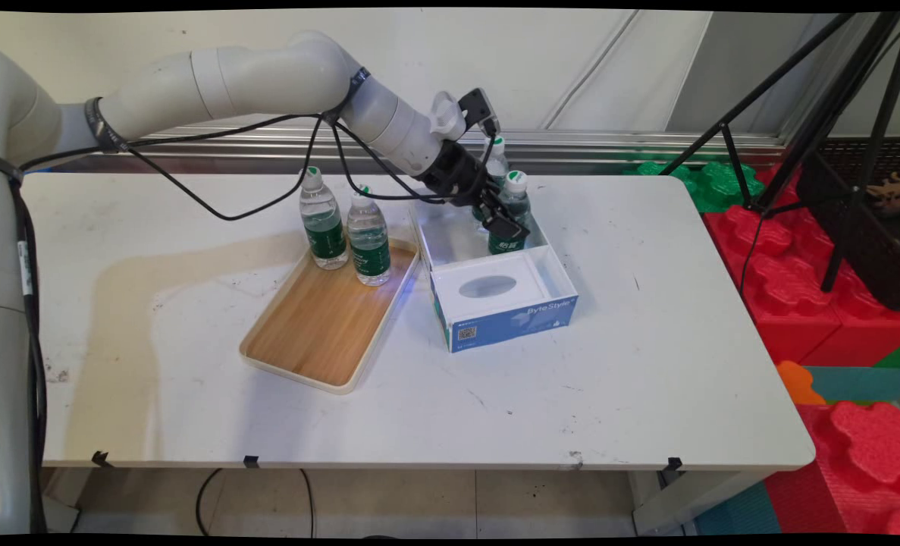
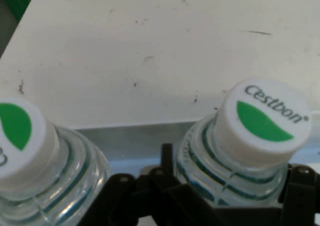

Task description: Place the picked object on the tray

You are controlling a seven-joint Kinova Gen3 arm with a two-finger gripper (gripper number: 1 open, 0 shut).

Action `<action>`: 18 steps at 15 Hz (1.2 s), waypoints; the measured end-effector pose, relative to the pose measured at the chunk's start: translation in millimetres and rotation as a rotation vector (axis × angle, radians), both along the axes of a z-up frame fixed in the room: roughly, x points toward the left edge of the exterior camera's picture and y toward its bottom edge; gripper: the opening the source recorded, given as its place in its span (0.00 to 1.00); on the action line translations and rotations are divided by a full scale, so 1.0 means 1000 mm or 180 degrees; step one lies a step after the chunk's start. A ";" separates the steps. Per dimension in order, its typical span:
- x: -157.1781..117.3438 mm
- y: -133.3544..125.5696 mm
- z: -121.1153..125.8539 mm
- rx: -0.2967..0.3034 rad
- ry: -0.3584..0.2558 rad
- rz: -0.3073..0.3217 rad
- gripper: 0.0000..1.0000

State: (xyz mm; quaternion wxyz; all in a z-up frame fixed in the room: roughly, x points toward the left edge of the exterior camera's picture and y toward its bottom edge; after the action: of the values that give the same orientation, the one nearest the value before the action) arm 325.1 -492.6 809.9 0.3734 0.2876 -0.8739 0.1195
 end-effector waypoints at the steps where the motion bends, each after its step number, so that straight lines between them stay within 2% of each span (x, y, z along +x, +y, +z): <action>1: 0.000 -0.001 0.000 -0.0007 0.0007 0.0004 0.00; 11: 0.007 0.005 0.009 -0.0080 0.0100 0.0035 0.00; 18: 0.025 0.028 0.041 -0.0167 0.0269 0.0063 0.00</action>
State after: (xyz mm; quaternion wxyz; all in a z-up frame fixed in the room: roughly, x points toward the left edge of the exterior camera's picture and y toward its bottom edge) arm 350.3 -465.0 850.7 0.4161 0.2911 -0.8510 0.1337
